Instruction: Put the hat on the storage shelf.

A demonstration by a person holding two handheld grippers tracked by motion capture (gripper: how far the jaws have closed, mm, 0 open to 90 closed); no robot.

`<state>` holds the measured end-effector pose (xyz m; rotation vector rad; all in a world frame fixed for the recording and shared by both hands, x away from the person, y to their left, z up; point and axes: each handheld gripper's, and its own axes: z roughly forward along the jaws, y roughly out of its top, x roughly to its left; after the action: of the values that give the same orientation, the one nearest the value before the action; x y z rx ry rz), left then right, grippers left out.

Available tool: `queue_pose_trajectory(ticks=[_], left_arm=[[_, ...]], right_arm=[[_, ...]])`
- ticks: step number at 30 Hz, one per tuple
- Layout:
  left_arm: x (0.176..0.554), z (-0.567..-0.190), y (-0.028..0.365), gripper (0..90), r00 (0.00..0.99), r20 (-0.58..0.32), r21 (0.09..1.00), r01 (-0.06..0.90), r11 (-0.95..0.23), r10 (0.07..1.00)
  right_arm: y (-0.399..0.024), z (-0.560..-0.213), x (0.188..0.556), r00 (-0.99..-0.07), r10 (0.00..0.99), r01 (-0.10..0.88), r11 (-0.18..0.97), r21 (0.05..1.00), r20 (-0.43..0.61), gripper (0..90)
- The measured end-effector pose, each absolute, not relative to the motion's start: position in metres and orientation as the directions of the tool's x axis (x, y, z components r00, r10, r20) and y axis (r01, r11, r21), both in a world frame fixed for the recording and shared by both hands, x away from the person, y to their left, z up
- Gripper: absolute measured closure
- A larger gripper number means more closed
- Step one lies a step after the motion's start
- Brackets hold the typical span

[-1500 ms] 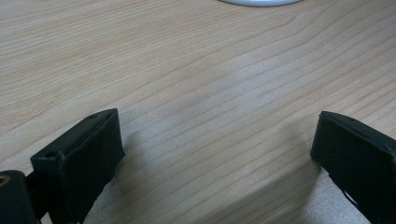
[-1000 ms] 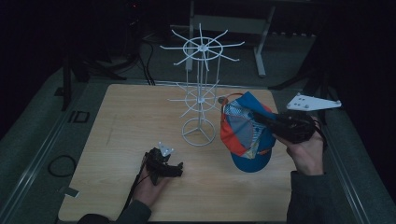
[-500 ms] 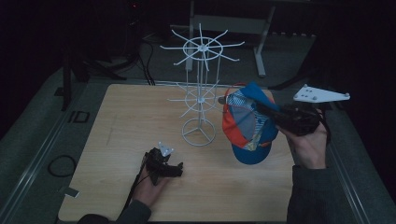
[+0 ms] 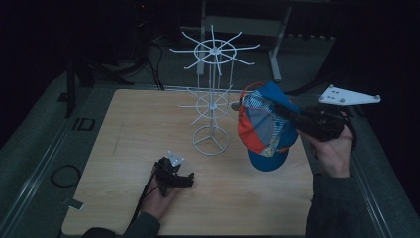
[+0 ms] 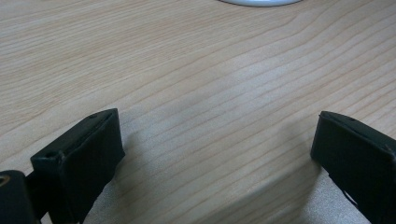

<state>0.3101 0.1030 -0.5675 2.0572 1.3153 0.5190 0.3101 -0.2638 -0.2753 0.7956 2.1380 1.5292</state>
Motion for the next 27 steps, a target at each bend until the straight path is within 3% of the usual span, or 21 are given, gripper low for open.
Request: queue_pose_trajectory(ticks=[27], left_arm=[[0.310,-0.567,0.103,2.6,0.423,-0.009,0.693,0.656,-0.299,0.906]], right_arm=[[-0.264,-0.261,0.311,-0.770,0.638,0.193,0.220,0.956,0.008,87.4]])
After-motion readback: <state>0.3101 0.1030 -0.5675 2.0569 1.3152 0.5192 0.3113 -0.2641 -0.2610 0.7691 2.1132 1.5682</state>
